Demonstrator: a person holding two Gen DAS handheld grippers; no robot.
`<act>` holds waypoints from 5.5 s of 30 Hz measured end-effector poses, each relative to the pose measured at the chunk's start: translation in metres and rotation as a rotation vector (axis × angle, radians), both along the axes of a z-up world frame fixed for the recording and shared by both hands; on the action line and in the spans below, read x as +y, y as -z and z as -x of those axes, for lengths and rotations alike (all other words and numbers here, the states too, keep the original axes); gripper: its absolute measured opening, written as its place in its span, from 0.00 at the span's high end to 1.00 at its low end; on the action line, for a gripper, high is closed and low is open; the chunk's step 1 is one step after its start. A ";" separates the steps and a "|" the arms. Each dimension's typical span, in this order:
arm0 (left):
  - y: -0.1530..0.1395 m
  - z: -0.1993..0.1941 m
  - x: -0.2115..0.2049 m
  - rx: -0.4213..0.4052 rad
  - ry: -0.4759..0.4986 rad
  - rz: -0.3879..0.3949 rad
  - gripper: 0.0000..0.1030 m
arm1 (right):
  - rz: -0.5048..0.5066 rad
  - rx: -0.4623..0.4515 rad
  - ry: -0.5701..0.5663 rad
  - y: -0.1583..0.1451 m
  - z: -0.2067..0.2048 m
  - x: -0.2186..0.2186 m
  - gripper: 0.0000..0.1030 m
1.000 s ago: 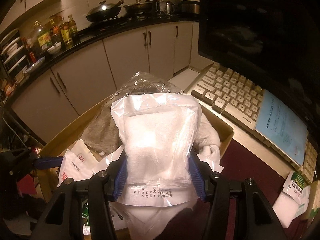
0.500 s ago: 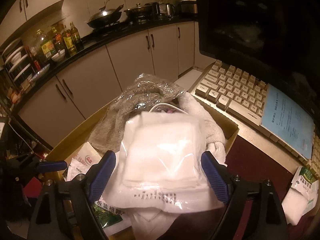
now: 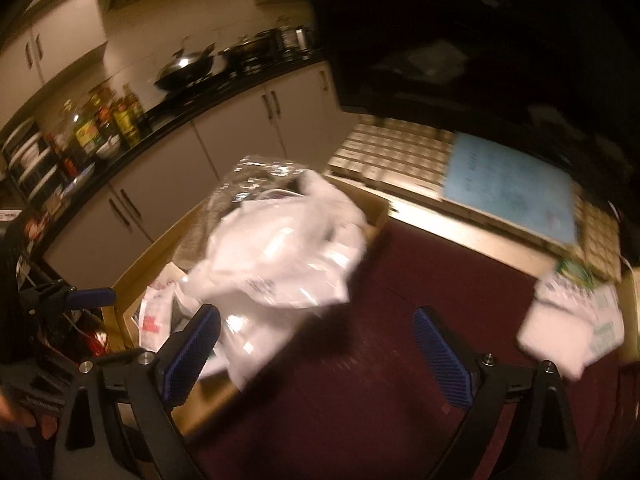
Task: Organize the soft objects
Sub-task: 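Open right tool to drop the gauze pack while left tool releases the white-red packet in the box, then reach left tool to the white foam pad while right tool reaches the green sachet, then grasp the white foam pad with left tool while right tool grasps the green sachet, then carry the foam pad and green sachet over the cardboard box with both tools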
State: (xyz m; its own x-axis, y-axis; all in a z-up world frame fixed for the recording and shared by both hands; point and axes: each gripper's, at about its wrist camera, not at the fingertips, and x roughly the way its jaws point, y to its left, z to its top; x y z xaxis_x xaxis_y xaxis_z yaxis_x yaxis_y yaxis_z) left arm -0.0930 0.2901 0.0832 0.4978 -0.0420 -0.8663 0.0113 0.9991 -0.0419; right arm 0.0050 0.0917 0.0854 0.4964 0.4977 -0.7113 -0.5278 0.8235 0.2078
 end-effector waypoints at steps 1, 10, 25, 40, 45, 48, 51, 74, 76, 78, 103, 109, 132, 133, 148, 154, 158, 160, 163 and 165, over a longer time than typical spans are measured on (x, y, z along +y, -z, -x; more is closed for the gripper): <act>-0.003 0.001 -0.005 -0.005 0.011 0.000 0.06 | -0.011 0.005 0.016 0.001 0.003 -0.011 0.03; -0.022 0.003 -0.078 -0.038 0.180 0.008 0.05 | 0.005 0.057 0.179 0.020 0.010 -0.099 0.02; 0.018 -0.027 -0.202 0.053 0.392 0.002 0.04 | 0.026 0.113 0.385 0.036 0.007 -0.208 0.02; 0.041 -0.108 -0.263 0.056 0.351 0.085 0.05 | 0.036 0.145 0.470 0.015 -0.044 -0.250 0.03; 0.043 -0.135 -0.284 0.038 0.351 0.097 0.05 | 0.023 0.157 0.475 0.010 -0.059 -0.252 0.05; 0.050 -0.150 -0.294 0.045 0.354 0.106 0.05 | 0.025 0.154 0.480 0.008 -0.064 -0.251 0.05; 0.056 -0.161 -0.302 0.055 0.349 0.102 0.05 | 0.026 0.156 0.485 0.008 -0.068 -0.252 0.05; 0.065 -0.091 -0.217 0.070 0.358 0.124 0.24 | 0.046 0.229 0.281 0.037 -0.107 -0.167 0.14; 0.065 -0.087 -0.211 0.072 0.353 0.134 0.24 | 0.073 0.227 0.247 0.042 -0.107 -0.154 0.14; 0.063 -0.082 -0.204 0.071 0.350 0.139 0.24 | 0.106 0.217 0.217 0.047 -0.108 -0.141 0.14; 0.065 -0.079 -0.233 0.035 0.353 0.069 0.25 | 0.105 0.106 0.302 0.035 -0.061 -0.180 0.88; 0.062 -0.065 -0.233 0.031 0.366 0.074 0.25 | 0.045 0.103 0.316 0.036 -0.033 -0.196 0.88; 0.054 -0.028 -0.215 0.019 0.364 0.068 0.25 | 0.002 0.112 0.301 0.052 0.010 -0.192 0.88; 0.053 -0.026 -0.214 0.017 0.365 0.065 0.25 | 0.008 0.111 0.297 0.052 0.010 -0.191 0.88; 0.035 -0.015 -0.189 0.014 0.366 0.063 0.25 | 0.045 0.087 0.245 0.044 0.014 -0.167 0.88; 0.030 -0.011 -0.182 0.009 0.364 0.053 0.25 | 0.048 0.083 0.227 0.043 0.015 -0.159 0.88; 0.027 -0.008 -0.175 0.005 0.352 0.051 0.25 | 0.050 0.078 0.220 0.040 0.014 -0.156 0.88; 0.025 -0.007 -0.170 0.003 0.345 0.054 0.25 | 0.050 0.076 0.217 0.039 0.015 -0.154 0.88; 0.022 -0.004 -0.164 -0.001 0.338 0.051 0.25 | 0.049 0.072 0.211 0.037 0.015 -0.152 0.88; 0.021 -0.003 -0.160 -0.001 0.332 0.051 0.25 | 0.049 0.070 0.205 0.035 0.016 -0.149 0.88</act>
State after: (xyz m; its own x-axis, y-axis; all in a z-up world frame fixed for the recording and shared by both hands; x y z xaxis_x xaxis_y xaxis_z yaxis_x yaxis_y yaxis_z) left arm -0.0898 0.1305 0.0622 0.4507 -0.2454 -0.8583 0.3363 0.9373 -0.0914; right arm -0.0111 -0.0577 0.0501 0.5323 0.3552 -0.7684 -0.3337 0.9223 0.1952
